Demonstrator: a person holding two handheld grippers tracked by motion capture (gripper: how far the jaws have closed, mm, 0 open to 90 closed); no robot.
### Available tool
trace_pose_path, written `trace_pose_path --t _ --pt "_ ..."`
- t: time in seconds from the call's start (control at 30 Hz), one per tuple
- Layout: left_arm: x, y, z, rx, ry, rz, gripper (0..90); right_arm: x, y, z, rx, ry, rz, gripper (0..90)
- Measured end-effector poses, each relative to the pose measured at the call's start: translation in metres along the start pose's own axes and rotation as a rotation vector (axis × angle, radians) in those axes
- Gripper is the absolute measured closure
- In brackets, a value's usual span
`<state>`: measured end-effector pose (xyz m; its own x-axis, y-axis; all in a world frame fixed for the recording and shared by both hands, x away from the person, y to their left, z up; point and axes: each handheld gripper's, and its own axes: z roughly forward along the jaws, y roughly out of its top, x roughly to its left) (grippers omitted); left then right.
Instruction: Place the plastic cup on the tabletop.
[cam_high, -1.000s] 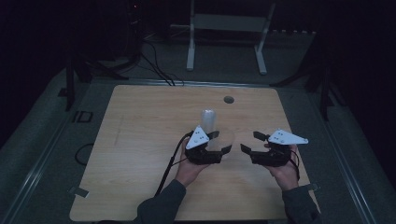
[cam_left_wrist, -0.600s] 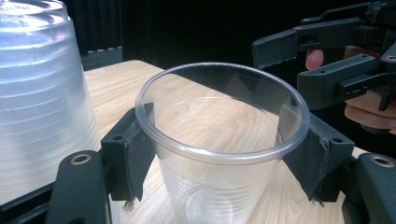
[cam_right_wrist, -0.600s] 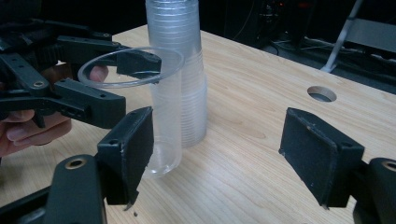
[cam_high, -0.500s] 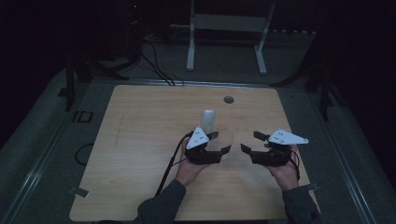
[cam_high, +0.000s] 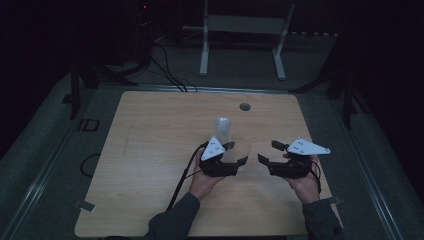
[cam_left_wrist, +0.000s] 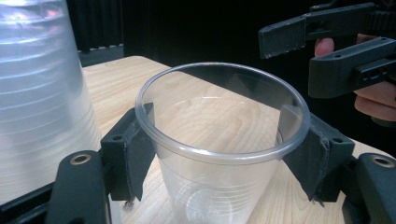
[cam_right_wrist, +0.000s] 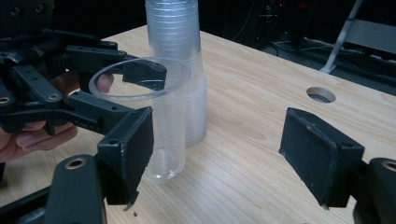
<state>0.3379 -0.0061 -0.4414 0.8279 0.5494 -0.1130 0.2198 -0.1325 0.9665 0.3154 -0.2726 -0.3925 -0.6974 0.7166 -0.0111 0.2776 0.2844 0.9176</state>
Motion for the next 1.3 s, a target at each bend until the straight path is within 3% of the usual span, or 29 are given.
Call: trace_pose_path --t 1.3 --pt "0.000 -0.017 0.014 0.031 0.022 -0.007 28.8 -0.001 -0.001 -0.002 -0.002 -0.003 0.003 25.7"
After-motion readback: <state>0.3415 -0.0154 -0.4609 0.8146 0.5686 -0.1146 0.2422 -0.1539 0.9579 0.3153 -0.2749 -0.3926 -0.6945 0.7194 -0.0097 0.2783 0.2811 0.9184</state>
